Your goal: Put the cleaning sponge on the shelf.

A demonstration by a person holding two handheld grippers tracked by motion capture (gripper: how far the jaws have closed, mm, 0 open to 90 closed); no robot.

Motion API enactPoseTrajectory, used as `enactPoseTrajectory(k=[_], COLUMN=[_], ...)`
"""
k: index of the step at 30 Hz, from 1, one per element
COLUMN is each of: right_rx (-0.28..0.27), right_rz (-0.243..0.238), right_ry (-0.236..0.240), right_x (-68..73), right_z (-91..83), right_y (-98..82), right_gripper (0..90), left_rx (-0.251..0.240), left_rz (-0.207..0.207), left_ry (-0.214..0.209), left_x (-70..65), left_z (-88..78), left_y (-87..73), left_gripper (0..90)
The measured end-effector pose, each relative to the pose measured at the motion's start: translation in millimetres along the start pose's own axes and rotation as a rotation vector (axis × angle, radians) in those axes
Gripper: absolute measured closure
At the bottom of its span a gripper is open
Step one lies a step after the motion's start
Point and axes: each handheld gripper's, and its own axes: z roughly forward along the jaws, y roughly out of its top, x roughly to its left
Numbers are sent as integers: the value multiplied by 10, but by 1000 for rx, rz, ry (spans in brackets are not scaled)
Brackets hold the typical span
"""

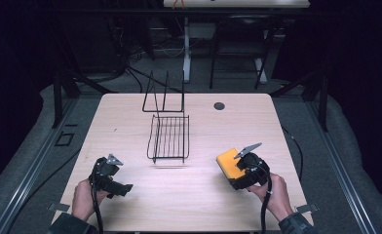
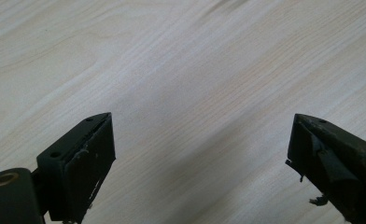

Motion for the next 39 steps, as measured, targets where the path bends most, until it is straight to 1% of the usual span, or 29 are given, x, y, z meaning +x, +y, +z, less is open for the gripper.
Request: enactPoseTrajectory(k=[5, 9, 11, 12, 14, 15, 17, 23, 26, 30, 31, 34, 37, 39], right_rx=[-12, -26, -30, -30, -32, -30, -28, -44, -51, -59, -60, -67, -77, -81], right_rz=[-20, -22, -35, -32, -40, -48, -52, -72, -90, -95, -106, -117, -118, -119], right_ry=[4, 18, 22, 27, 26, 31, 32, 45, 44, 48, 48, 48, 50, 55], right_x=[15, 32, 34, 41, 45, 59, 75, 114, 135, 152, 162, 167, 168, 170], right_z=[-2, -3, 1, 4, 12, 22, 25, 27, 37, 44, 49, 61, 68, 74], right_y=[110, 198, 253, 272, 296, 348, 389, 544, 626, 695, 746, 807, 858, 895], right_gripper=[213, 214, 214, 215, 215, 215, 215, 216, 217, 219, 219, 220, 219, 220], left_rx=[-2, -2, -4, 0, 1, -4, -5, -3, -5, -7, -5, -5, -6, -9], left_rz=[1, 1, -1, 2, 0, -2, -2, 1, 1, 4, 6, 4, 5, 12], left_ry=[-5, -8, -10, -4, -5, -10, -11, -13, -14, -14, -14, -18, -22, -20], left_x=[-4, -4, -5, -4, -3, 2, 1, 0, -1, -5, -6, -2, -7, -13], left_z=[12, 16, 20, 24, 27, 21, 19, 22, 19, 29, 30, 29, 30, 29], left_y=[14, 24, 25, 23, 21, 23, 24, 26, 28, 32, 34, 38, 42, 47], left_gripper=[76, 76, 76, 76, 76, 76, 76, 77, 77, 77, 76, 76, 77, 77])
